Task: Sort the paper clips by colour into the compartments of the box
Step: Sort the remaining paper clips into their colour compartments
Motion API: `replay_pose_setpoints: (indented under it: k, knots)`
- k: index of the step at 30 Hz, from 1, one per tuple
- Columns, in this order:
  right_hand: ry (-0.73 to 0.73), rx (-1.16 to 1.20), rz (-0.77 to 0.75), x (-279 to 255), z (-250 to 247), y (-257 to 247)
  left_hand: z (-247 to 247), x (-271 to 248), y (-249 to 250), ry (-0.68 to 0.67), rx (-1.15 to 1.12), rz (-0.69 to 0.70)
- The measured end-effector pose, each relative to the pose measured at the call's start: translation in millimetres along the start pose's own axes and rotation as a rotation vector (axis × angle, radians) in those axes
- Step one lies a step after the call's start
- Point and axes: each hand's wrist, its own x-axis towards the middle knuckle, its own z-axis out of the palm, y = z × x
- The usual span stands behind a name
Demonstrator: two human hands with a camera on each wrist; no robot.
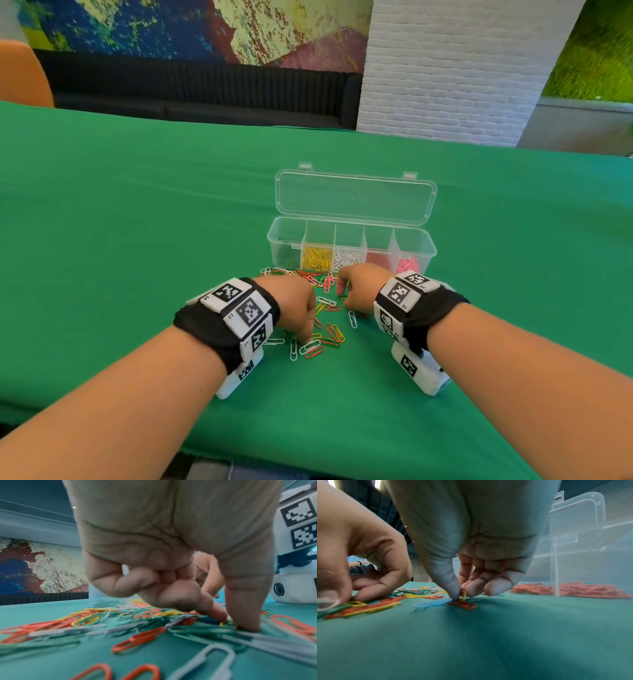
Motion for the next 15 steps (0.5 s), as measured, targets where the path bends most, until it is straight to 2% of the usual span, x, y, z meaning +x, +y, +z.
replay_pose_setpoints:
  k: [6,9,12,15]
  knots:
    - [-0.034,-0.014,0.006,-2.3,-0.5,-3.1,-1.1,0.9,1.4,-0.031,-0.015,0.028]
    - [0.04,-0.012,0.024,-0.9,0.2,-2.9,-0.8,1.8,1.6,-0.036,-0.014,0.049]
    - [0.065,0.027,0.05,-2.1,-1.0,-3.6,-0.9,2.2,-0.6,0.007,-0.04,0.055]
    - [0.031,0.08,0.024,-4.1,-2.9,-6.8,-4.6,0.8,-7.4,0.083,-0.1,0.069]
